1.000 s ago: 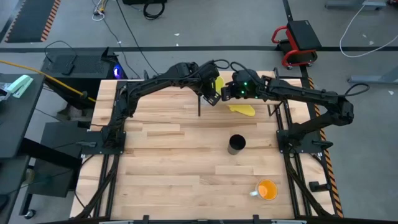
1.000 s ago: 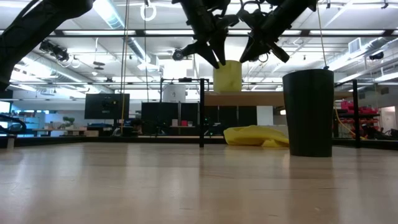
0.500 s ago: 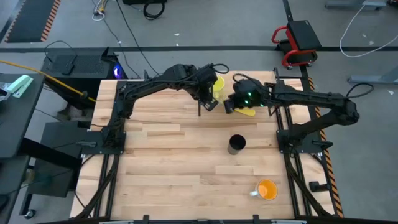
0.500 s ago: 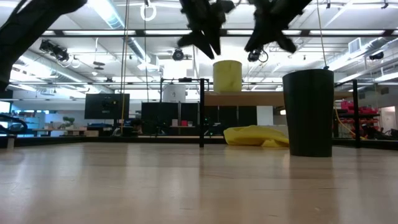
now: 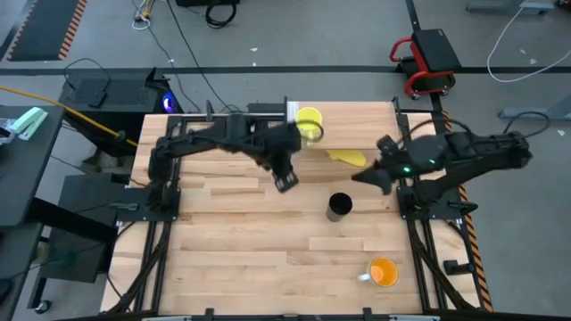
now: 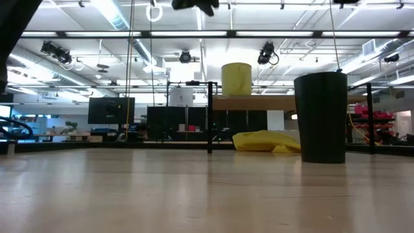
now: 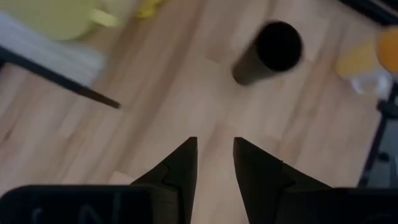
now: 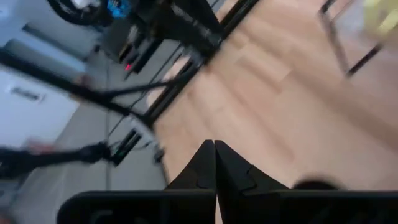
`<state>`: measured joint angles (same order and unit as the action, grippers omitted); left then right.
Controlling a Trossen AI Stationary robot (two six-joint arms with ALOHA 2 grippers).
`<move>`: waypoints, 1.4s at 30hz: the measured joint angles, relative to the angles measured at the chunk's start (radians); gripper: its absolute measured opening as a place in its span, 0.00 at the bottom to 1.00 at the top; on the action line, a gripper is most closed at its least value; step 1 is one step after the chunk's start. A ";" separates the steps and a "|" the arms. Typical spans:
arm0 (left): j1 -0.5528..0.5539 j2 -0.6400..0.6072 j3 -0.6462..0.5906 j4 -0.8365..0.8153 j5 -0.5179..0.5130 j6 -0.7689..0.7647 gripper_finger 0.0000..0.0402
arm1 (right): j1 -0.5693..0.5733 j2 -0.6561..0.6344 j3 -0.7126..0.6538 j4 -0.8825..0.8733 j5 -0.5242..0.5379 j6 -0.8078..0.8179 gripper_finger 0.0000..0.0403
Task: Stack small to large cups/mugs on shelf
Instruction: Put the orange mug on the shelf
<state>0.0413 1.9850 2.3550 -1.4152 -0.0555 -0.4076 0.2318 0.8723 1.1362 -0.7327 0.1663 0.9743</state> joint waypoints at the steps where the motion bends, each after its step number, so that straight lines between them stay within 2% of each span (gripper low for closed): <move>1: -0.022 0.002 0.000 0.001 -0.006 0.000 0.27 | 0.036 -0.011 0.000 -0.026 0.013 0.037 0.01; 8: -0.147 0.012 0.000 0.010 -0.130 0.000 0.27 | 0.286 -0.010 0.000 -0.295 0.095 0.394 0.01; 13: -0.196 0.011 -0.008 0.017 -0.229 0.000 0.27 | 0.438 0.037 0.000 -0.331 0.149 0.604 0.01; 20: -0.220 0.010 -0.179 0.095 -0.245 0.000 0.27 | 0.611 0.154 0.000 -0.333 0.226 0.849 0.01; 25: -0.240 0.014 -0.320 0.165 -0.231 0.000 0.26 | 0.665 0.233 0.000 -0.337 0.257 0.964 0.01; 30: -0.277 0.013 -0.356 0.209 -0.186 -0.055 0.24 | 0.703 0.274 0.000 -0.352 0.241 1.015 0.01; 35: -0.304 0.013 -0.362 0.377 -0.183 -0.093 0.22 | 0.736 0.245 0.005 -0.452 0.139 1.023 0.01; 39: -0.294 0.013 -0.362 0.565 -0.184 -0.175 0.20 | 0.775 0.231 0.079 -0.562 0.077 0.943 0.01; 42: -0.278 0.012 -0.362 0.646 -0.187 -0.300 0.19 | 0.807 0.233 0.161 -0.671 0.071 0.877 0.01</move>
<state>-0.2365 1.9972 1.9934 -0.7689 -0.2428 -0.7072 1.0390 1.1056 1.2968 -1.4037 0.2375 1.8517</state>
